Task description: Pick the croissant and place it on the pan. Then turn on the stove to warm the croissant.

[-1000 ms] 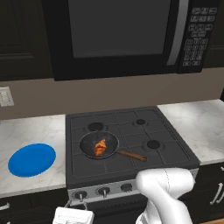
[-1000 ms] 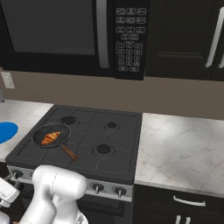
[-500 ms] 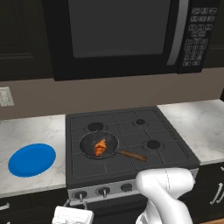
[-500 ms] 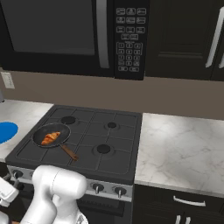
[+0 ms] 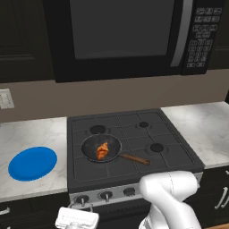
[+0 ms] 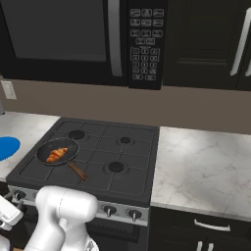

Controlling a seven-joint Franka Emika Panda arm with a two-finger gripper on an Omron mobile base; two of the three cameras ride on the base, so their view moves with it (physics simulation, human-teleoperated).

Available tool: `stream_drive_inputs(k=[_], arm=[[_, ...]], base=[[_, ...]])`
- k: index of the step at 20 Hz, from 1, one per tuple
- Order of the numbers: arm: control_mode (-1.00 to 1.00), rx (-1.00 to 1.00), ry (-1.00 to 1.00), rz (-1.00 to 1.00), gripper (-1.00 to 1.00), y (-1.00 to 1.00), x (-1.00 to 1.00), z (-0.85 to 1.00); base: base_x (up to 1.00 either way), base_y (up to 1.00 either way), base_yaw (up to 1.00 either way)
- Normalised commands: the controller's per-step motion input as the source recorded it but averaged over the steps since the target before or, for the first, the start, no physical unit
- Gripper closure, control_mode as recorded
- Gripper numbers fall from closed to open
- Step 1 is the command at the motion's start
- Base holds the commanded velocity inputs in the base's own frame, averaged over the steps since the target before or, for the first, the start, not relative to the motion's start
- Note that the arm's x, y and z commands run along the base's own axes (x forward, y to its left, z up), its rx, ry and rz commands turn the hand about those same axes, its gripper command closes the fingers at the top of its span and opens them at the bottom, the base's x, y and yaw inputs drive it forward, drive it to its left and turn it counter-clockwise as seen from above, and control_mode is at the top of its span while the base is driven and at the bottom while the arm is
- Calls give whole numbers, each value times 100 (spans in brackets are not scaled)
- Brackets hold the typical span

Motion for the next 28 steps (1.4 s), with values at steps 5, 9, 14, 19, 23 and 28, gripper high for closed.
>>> stream_drive_inputs(k=[5,9,14,19,23,28], arm=[[-100,1,5,10,-100,-22,1,0],[-100,0,13,8,100,-1,28,0],[-100,0,17,3,100,3,36,0],[-100,0,8,1,100,1,32,0],[-100,0,1,0,100,0,8,0],[-100,0,0,0,100,0,0,0]], base=[[0,0,0],[0,0,0],[0,0,0],[0,0,0],[0,0,0],[0,0,0]])
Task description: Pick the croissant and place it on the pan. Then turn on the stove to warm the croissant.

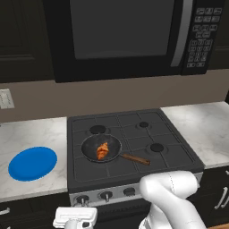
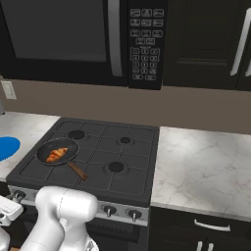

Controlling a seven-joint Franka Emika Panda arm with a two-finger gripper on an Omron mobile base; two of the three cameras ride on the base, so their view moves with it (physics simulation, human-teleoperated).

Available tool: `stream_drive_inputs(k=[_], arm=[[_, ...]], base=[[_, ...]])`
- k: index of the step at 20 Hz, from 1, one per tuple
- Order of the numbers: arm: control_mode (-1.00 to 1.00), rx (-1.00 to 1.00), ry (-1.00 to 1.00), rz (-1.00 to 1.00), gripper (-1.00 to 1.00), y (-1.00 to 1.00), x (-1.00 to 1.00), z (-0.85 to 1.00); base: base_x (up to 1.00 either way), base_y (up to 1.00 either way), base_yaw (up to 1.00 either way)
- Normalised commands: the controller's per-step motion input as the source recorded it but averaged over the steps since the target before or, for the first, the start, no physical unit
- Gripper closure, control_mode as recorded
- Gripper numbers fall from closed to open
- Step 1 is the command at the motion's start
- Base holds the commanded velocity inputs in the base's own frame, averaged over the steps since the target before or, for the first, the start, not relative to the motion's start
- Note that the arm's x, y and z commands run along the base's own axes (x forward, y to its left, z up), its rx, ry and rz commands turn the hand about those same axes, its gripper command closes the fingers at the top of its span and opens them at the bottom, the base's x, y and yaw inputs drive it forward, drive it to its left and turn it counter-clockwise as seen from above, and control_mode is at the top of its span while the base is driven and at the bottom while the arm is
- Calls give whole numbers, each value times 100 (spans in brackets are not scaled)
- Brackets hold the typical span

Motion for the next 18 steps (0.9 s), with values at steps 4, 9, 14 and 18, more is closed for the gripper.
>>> stream_drive_inputs(k=[4,9,14,18], arm=[[-100,-3,0,0,100,0,0,0],[-100,-15,0,0,100,0,0,0],[-100,-19,5,1,100,0,3,0],[-100,-15,12,7,100,0,9,0]], base=[[0,0,0],[0,0,0],[0,0,0],[0,0,0]])
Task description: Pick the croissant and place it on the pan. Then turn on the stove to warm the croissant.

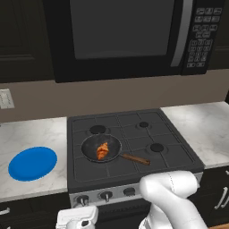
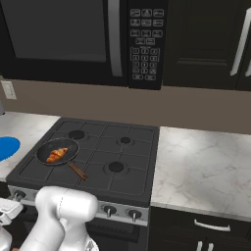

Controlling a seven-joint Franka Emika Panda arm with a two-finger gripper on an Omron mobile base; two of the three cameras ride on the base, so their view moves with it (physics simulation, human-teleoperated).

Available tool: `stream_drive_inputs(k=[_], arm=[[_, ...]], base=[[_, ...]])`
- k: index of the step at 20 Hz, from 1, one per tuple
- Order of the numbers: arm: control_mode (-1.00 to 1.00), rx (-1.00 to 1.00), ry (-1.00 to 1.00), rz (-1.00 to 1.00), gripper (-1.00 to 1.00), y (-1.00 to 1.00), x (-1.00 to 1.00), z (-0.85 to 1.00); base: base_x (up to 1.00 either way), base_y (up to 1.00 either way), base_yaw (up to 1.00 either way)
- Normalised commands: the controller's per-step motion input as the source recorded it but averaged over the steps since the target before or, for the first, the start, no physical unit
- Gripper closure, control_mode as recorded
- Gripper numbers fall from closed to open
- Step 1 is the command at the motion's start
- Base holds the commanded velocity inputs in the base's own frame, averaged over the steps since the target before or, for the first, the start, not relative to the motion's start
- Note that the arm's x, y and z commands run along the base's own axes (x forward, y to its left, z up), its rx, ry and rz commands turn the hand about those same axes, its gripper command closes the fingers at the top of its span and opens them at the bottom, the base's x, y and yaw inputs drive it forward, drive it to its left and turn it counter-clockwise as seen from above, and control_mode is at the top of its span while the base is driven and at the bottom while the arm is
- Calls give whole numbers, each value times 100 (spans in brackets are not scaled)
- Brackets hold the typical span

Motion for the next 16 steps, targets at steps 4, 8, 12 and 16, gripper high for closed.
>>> stream_drive_inputs(k=[4,8,12,16], arm=[[-100,-12,17,10,100,0,17,0],[-100,-15,17,10,100,0,21,0],[-100,-19,12,11,100,0,18,0],[-100,-23,9,11,100,0,17,0]], base=[[0,0,0],[0,0,0],[0,0,0],[0,0,0]])
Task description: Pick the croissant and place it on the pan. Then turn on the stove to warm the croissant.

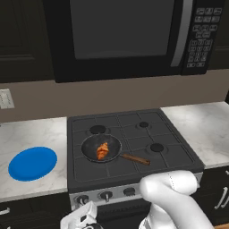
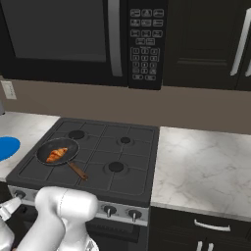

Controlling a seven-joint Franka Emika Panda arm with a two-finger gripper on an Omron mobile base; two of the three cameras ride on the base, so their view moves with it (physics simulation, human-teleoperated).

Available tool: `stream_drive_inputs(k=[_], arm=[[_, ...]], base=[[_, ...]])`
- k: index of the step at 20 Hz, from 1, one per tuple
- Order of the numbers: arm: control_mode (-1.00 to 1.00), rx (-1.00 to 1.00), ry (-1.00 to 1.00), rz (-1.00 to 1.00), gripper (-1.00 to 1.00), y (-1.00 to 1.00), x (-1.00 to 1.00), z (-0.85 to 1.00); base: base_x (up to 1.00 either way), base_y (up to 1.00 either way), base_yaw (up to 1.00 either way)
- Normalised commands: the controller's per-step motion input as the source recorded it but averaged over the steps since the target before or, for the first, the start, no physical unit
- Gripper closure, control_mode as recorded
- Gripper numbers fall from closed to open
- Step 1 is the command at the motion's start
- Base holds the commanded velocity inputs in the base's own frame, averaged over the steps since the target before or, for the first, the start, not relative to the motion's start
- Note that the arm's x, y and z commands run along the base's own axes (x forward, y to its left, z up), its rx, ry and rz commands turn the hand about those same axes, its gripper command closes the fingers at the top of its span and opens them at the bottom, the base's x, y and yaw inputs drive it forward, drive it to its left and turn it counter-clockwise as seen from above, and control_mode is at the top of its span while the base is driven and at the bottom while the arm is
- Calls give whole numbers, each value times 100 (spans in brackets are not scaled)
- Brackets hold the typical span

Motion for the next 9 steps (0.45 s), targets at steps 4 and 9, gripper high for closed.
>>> stream_drive_inputs(k=[4,9], arm=[[-100,-23,4,10,100,0,16,0],[-100,-23,0,9,100,4,18,0]], base=[[0,0,0],[0,0,0]])
